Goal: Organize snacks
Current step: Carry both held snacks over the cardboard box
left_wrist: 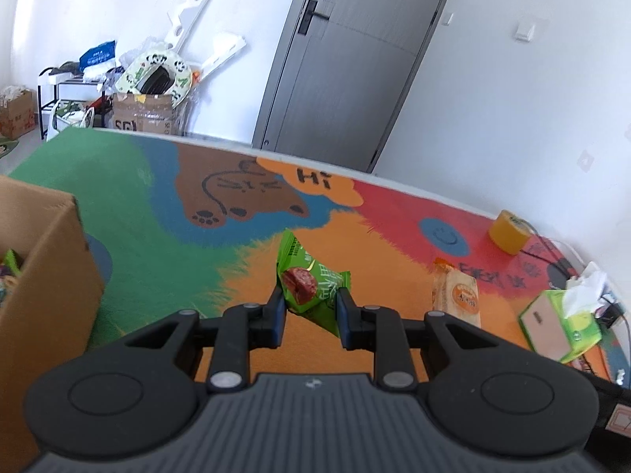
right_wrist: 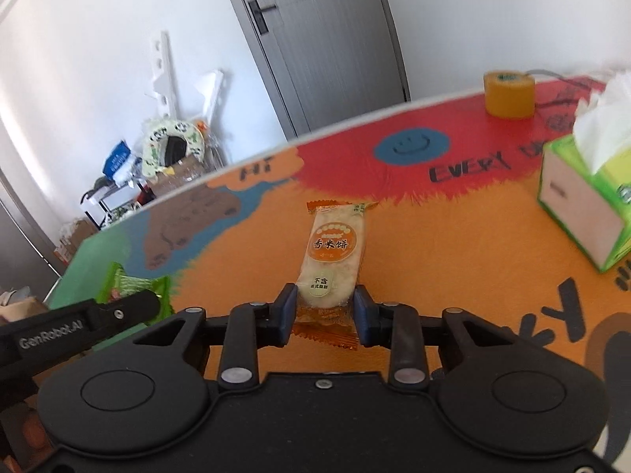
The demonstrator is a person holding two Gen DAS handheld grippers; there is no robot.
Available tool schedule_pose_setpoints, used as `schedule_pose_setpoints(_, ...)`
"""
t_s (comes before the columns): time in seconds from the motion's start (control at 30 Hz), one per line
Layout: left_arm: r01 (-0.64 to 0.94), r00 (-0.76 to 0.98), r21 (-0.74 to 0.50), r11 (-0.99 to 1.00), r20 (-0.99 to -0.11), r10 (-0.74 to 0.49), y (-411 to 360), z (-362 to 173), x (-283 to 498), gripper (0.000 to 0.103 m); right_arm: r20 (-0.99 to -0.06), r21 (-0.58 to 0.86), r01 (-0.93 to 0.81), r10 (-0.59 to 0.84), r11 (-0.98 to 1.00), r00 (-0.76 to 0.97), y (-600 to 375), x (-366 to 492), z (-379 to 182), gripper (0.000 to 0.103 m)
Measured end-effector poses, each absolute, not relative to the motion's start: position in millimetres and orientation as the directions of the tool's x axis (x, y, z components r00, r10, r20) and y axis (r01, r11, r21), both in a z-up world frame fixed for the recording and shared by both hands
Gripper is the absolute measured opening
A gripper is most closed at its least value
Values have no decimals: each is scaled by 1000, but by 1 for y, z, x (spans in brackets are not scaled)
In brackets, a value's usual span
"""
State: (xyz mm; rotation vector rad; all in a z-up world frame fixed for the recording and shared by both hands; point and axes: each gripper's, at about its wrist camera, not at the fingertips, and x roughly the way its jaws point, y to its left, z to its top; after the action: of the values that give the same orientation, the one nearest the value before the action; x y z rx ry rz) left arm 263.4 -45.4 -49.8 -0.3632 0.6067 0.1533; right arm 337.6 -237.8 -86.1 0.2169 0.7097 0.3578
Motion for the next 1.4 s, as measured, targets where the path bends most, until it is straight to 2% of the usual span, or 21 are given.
schedule_pose_setpoints(0.43,-230,878,-312,922,-475,58,-27,-8,193,25,-483,324,-317,444,891,755,-230,279,-37,31)
schedule_pose_setpoints(0.73,-253,897,-313,915,-430,101,-14,10,157,25,-445,316,-375,486,871,753,-217,250,-24,31)
schedule_pose_setpoints(1.4,-383,876,-345,857,-429,219,63,19,86,25,-424,310,-529,613,790,666,-143,208,-12,31)
